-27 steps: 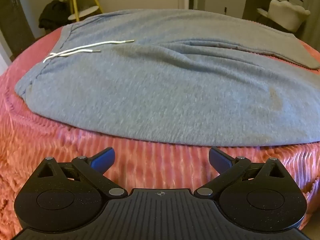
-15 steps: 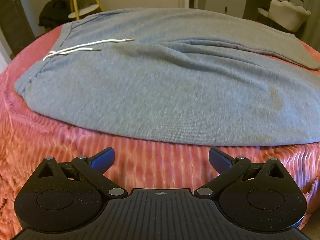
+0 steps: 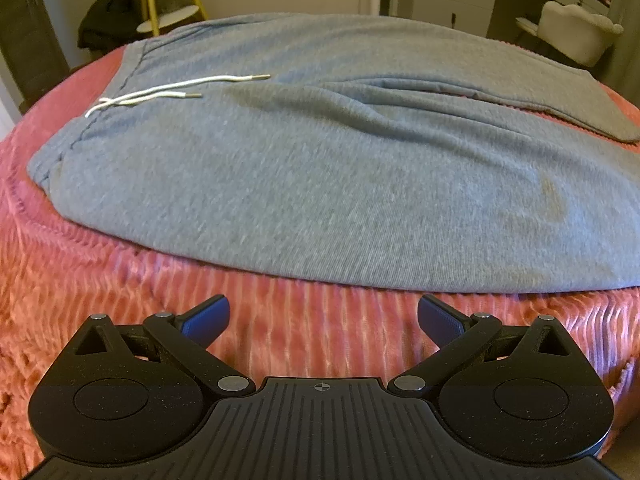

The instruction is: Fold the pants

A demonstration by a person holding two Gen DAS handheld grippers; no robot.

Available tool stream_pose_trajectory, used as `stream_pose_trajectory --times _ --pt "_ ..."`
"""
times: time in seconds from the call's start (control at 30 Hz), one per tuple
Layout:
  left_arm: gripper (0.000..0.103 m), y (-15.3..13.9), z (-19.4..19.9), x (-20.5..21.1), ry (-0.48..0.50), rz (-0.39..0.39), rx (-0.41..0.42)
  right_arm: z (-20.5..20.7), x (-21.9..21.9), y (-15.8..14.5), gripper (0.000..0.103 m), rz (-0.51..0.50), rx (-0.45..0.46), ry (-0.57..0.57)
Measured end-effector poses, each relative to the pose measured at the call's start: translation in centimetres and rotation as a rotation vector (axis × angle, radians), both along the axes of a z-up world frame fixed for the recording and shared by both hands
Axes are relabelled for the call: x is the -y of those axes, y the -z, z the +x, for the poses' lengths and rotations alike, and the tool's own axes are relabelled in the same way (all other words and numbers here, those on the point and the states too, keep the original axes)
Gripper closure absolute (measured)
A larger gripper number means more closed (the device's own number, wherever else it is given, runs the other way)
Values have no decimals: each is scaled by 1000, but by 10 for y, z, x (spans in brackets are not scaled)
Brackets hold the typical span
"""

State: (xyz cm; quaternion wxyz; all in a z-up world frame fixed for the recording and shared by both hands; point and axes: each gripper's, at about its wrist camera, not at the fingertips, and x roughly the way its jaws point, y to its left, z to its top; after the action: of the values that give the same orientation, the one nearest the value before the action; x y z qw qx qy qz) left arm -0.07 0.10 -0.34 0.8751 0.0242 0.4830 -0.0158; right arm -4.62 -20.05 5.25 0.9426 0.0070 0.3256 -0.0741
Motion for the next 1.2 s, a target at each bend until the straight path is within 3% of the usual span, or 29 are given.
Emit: stream_pose_trajectory --times 1.2 --pt "0 -1 1 -2 -9 -13 -7 -2 3 -1 4 17 3 25"
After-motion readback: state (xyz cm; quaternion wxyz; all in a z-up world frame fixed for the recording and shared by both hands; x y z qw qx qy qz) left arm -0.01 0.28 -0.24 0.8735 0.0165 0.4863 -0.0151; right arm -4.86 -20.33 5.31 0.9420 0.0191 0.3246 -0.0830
